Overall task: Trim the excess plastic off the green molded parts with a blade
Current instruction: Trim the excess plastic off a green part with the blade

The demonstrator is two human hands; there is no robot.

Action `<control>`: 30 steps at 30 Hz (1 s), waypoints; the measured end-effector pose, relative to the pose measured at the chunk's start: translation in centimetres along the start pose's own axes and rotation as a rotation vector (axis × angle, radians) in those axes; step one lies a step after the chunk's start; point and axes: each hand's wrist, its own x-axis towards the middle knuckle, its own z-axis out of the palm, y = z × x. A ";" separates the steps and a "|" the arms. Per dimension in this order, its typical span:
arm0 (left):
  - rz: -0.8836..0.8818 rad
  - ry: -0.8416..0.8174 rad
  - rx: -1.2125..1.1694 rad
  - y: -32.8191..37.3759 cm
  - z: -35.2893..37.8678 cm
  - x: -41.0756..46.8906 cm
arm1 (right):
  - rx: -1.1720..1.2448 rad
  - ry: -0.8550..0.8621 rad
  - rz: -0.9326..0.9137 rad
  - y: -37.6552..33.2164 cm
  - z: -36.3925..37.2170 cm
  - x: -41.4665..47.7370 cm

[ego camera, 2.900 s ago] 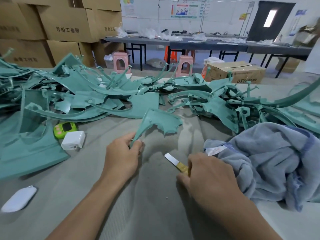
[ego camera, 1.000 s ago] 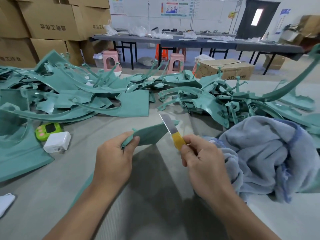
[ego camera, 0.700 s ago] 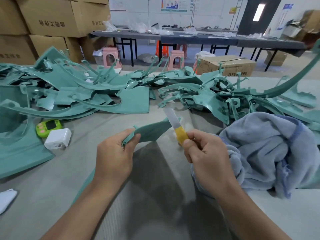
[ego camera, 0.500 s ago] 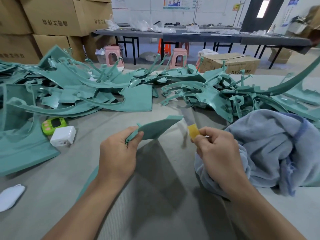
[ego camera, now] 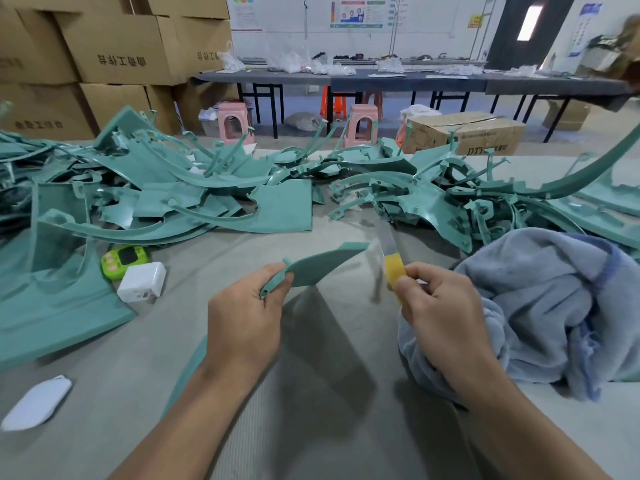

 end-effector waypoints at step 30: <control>-0.233 -0.305 0.257 0.0 1.0 1.2 | 0.171 -0.378 0.264 0.6 0.8 0.9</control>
